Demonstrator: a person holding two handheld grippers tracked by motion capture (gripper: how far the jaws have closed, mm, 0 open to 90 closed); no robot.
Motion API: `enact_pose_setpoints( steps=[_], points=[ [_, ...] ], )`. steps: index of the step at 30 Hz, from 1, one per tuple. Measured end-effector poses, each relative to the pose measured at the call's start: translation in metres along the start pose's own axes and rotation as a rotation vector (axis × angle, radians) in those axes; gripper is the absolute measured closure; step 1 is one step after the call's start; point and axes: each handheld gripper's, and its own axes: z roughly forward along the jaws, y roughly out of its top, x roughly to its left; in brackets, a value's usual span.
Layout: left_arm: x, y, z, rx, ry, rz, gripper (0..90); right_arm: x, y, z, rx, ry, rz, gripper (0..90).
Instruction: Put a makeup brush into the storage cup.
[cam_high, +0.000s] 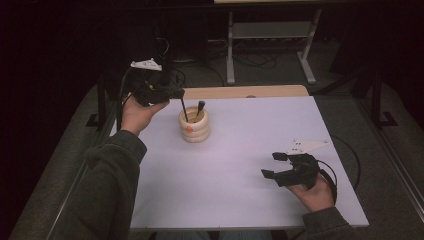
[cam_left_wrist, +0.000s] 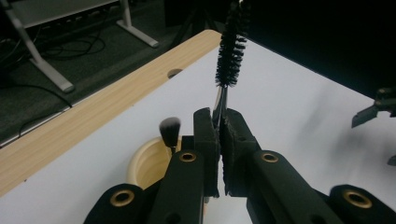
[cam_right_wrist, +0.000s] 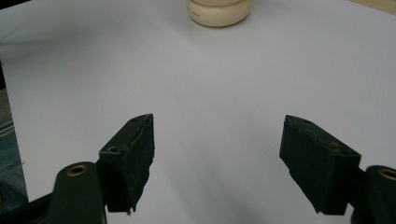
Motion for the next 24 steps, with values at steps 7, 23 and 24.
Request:
enact_pose_setpoints(
  steps=[7,23,24],
  points=[
    [0.007,0.004,0.004,0.005,0.027,-0.009,85.9,0.000,0.000,0.000,0.003,0.001,0.003,25.3],
    [0.015,0.005,0.028,0.042,0.079,-0.023,85.9,-0.002,-0.001,-0.002,-0.001,0.004,0.011,25.3],
    [0.015,0.005,0.030,0.036,0.082,-0.034,85.8,-0.002,-0.001,-0.003,-0.004,0.002,0.010,25.3]
  ],
)
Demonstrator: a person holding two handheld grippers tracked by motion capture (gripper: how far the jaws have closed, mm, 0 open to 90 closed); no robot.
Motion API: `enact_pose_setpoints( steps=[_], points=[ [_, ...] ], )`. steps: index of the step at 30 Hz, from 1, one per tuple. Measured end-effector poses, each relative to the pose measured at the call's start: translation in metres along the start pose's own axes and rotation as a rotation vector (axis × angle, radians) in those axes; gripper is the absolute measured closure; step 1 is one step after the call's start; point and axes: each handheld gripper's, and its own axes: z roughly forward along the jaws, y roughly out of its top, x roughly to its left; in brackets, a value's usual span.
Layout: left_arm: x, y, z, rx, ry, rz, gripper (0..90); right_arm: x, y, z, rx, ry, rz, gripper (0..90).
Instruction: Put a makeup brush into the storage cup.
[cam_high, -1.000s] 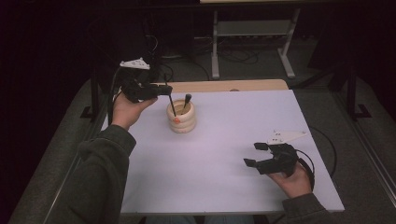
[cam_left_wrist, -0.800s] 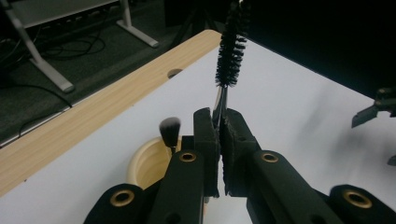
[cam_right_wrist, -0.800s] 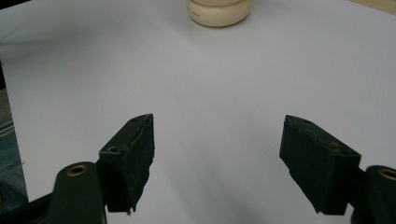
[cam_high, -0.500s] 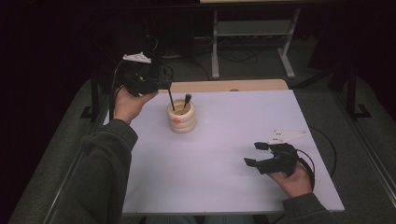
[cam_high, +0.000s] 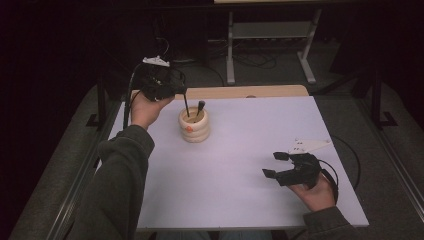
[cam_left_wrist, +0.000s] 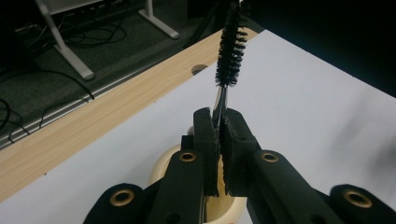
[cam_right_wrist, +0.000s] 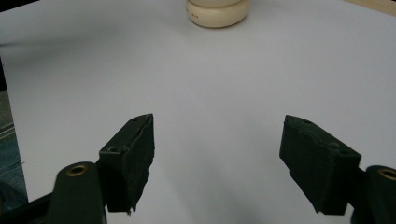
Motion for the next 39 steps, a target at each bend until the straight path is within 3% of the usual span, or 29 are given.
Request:
enact_pose_setpoints(
  steps=[14,25,37,39],
  points=[
    [0.008,-0.003,0.008,0.006,0.017,-0.020,85.8,0.000,0.000,0.000,-0.003,0.003,-0.007,25.5],
    [0.008,-0.006,0.018,0.017,0.003,-0.041,85.5,0.001,0.000,-0.002,-0.012,-0.002,-0.005,25.5],
    [0.009,-0.012,0.026,0.039,0.002,-0.037,85.4,0.001,-0.001,-0.005,-0.023,-0.005,0.001,25.5],
    [0.010,-0.013,0.027,0.032,0.003,-0.053,85.3,0.000,-0.001,-0.005,-0.024,-0.006,-0.003,25.5]
  ],
)
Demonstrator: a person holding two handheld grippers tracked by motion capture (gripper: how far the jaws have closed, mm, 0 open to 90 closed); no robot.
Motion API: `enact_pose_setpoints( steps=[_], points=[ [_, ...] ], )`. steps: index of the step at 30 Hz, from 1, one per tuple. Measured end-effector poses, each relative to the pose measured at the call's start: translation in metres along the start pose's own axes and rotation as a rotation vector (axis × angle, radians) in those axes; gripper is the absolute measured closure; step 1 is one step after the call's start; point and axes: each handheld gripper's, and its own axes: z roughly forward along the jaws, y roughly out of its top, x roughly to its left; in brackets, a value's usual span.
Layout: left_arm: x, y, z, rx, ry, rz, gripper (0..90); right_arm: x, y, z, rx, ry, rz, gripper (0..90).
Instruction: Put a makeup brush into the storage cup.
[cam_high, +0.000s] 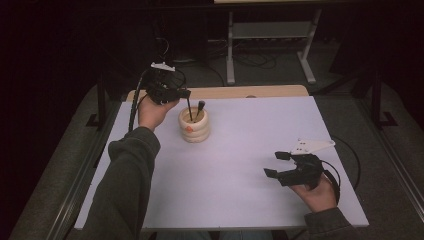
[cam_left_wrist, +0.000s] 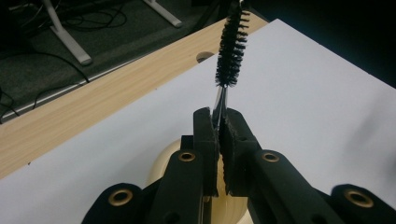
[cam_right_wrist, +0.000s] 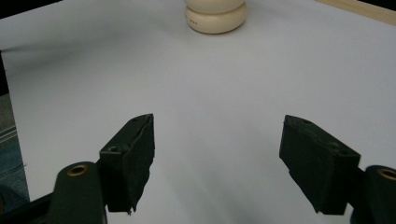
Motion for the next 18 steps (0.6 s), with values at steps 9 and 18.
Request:
enact_pose_setpoints(
  steps=[9,18],
  points=[
    [0.0037,-0.0055,0.0035,0.020,0.010,0.001,85.2,0.0002,0.0001,0.0004,-0.001,0.003,0.003,25.5],
    [0.0032,-0.0086,0.0075,0.026,0.009,-0.002,85.1,0.0002,0.0003,0.0003,-0.001,0.002,0.001,25.8]
  ],
)
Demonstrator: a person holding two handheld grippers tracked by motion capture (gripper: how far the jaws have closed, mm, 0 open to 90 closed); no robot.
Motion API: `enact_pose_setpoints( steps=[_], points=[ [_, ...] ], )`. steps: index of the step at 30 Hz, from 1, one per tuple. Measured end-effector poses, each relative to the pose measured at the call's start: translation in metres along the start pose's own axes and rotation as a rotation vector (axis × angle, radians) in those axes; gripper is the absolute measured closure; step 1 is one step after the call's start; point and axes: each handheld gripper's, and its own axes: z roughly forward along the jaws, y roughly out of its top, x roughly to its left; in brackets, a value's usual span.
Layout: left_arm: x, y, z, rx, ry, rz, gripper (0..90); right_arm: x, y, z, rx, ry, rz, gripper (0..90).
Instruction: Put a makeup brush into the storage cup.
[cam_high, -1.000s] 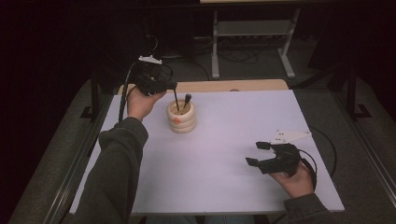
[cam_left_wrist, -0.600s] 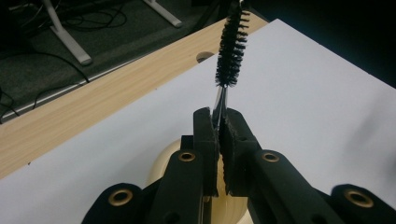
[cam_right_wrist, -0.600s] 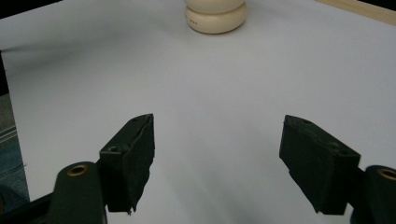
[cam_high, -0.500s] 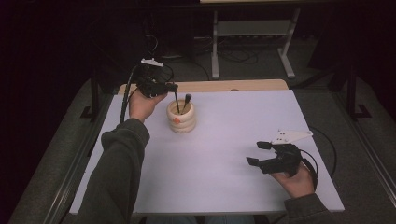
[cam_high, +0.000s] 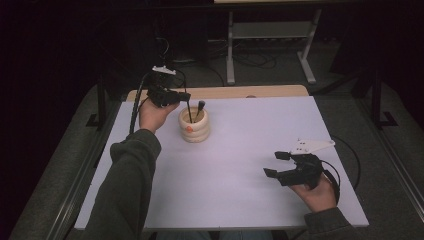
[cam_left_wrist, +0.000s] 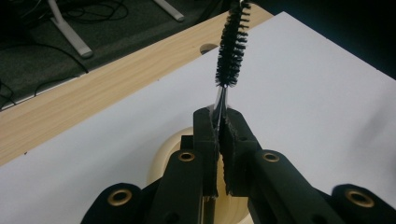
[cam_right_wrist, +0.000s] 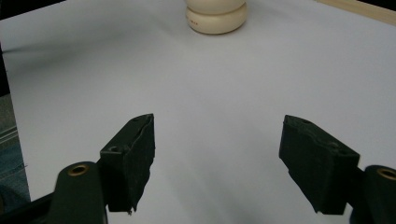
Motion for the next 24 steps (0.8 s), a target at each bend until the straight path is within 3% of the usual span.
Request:
enact_pose_setpoints(
  steps=[24],
  points=[
    [0.0022,-0.0081,0.0087,0.026,0.002,-0.009,85.0,0.0004,0.0001,0.0001,-0.002,0.005,-0.002,26.0]
  ],
)
